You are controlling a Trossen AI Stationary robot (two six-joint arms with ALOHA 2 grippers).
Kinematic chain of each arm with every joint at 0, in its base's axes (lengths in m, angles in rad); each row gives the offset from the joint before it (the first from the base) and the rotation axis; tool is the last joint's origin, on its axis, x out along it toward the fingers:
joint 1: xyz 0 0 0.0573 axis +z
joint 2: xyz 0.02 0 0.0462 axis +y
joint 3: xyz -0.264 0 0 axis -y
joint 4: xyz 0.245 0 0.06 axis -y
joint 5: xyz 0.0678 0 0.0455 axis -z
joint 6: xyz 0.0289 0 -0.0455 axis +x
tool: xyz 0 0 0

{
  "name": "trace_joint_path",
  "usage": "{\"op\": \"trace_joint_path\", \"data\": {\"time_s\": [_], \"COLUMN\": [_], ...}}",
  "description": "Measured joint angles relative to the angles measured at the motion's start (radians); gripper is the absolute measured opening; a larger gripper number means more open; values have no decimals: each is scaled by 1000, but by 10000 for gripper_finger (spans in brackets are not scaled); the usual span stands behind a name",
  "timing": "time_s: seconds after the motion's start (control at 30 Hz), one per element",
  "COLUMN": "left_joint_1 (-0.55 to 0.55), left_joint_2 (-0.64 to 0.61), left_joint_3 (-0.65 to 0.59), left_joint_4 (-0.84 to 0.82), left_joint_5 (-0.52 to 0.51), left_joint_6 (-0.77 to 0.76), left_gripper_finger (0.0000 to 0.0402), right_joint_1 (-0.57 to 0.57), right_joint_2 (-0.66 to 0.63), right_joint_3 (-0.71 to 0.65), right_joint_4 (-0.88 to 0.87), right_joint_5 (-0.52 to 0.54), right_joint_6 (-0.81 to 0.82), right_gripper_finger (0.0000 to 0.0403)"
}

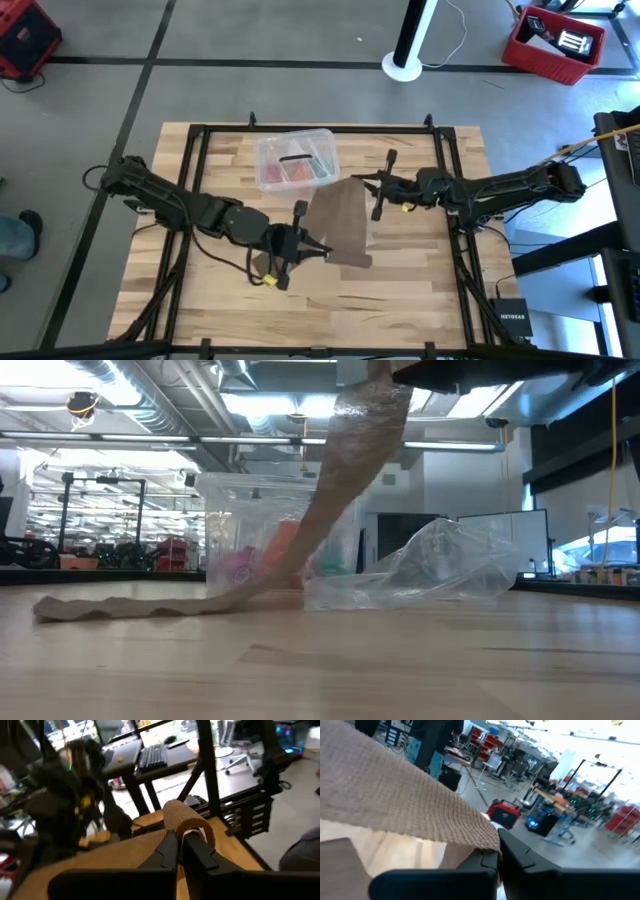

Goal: Roll bandage
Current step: Roll the brown bandage

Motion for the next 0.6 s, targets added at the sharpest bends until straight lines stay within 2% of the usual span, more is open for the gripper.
{"op": "trace_joint_path", "data": {"time_s": [0.1, 0.37, 0.47, 0.6], "left_joint_1": [19, 93, 107, 133], "left_joint_2": [0, -1, -1, -1], "left_joint_3": [-77, -224, -244, -249], "left_joint_4": [54, 61, 62, 63], "left_joint_5": [1, -15, -16, -11], "left_joint_6": [-65, -246, -271, -260], "left_gripper_finger": [0, 0, 0, 0], "right_joint_1": [1, 2, 2, 2], "right_joint_2": [-8, -9, -6, -1], "right_joint_3": [8, 65, 65, 66], "right_joint_4": [3, -28, -43, -182], "right_joint_5": [1, 7, 68, 79], "right_joint_6": [-54, -100, -48, 49], "right_gripper_finger": [14, 7, 27, 83]}}
